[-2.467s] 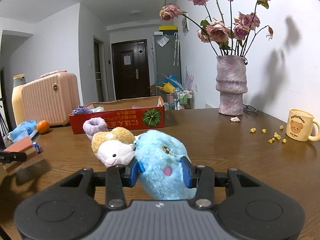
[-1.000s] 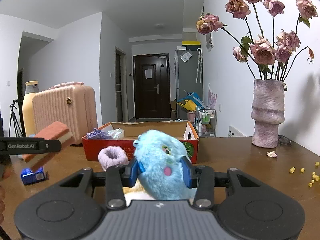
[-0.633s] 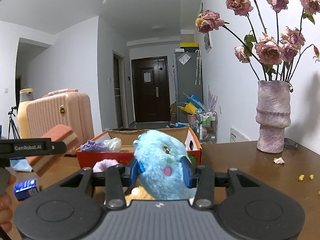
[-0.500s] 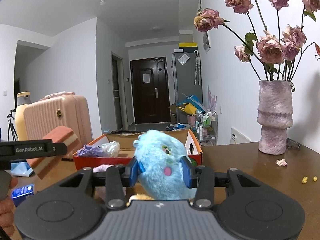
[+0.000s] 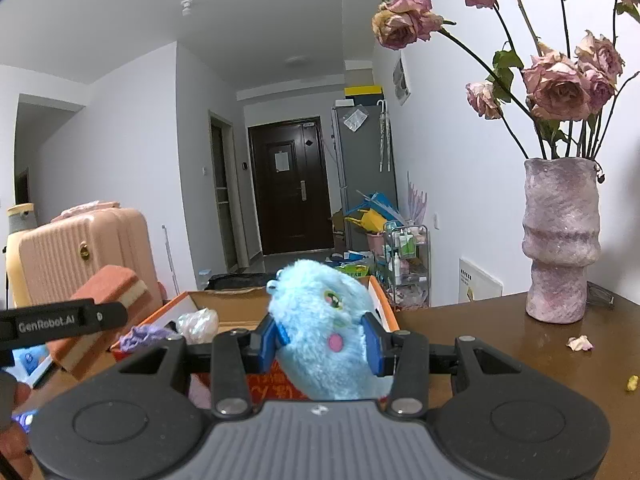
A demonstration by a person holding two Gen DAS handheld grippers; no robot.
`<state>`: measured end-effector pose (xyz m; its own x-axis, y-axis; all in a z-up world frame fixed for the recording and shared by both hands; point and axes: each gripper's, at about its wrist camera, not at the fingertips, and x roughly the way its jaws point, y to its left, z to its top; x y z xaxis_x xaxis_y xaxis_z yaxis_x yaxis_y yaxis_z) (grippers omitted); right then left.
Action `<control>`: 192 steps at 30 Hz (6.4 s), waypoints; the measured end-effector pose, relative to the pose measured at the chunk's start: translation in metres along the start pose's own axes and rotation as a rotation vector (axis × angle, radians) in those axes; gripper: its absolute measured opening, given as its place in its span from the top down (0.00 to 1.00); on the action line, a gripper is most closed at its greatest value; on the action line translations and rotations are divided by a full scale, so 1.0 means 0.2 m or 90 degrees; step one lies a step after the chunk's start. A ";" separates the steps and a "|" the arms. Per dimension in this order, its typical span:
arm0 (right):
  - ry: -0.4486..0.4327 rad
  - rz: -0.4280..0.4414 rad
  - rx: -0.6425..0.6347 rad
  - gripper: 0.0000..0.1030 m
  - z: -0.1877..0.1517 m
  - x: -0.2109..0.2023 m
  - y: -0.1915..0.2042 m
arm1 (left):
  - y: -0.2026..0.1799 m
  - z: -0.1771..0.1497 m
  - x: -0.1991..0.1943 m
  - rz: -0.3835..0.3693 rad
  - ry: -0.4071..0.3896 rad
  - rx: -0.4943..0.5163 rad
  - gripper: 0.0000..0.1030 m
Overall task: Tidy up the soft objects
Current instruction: 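Lift the sponge and blue plush and carry them over the red box, then open both tools to drop the sponge and blue plush into the box, then move both tools back from the box toward the remaining items on the table, then lower the right tool onto the sheep plush and close while the left tool approaches the blue tissue pack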
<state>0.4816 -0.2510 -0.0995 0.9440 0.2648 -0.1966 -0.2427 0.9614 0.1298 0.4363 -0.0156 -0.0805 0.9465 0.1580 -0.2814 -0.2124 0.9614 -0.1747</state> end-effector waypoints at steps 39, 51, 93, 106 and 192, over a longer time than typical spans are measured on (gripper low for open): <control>0.092 -0.003 -0.026 0.59 0.18 0.74 0.01 | -0.22 0.09 0.63 0.028 -0.009 0.038 0.14; 0.142 -0.023 -0.041 0.51 0.10 0.83 0.01 | -0.21 0.07 0.72 0.029 0.015 0.037 0.05; 0.089 -0.028 -0.075 0.00 0.03 0.40 0.01 | -0.05 0.02 0.39 0.058 -0.039 0.030 0.00; 0.091 -0.013 -0.084 0.00 -0.07 0.14 0.05 | 0.03 -0.04 0.18 0.046 -0.026 0.047 0.00; 0.264 -0.019 -0.120 0.08 -0.40 -0.09 0.39 | 0.63 -0.19 -0.55 0.036 0.052 0.071 0.00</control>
<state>0.4285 -0.1755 -0.1642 0.7909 0.2079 -0.5755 -0.2901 0.9555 -0.0536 0.2955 0.0793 -0.1065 0.9097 0.1984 -0.3648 -0.2323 0.9713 -0.0511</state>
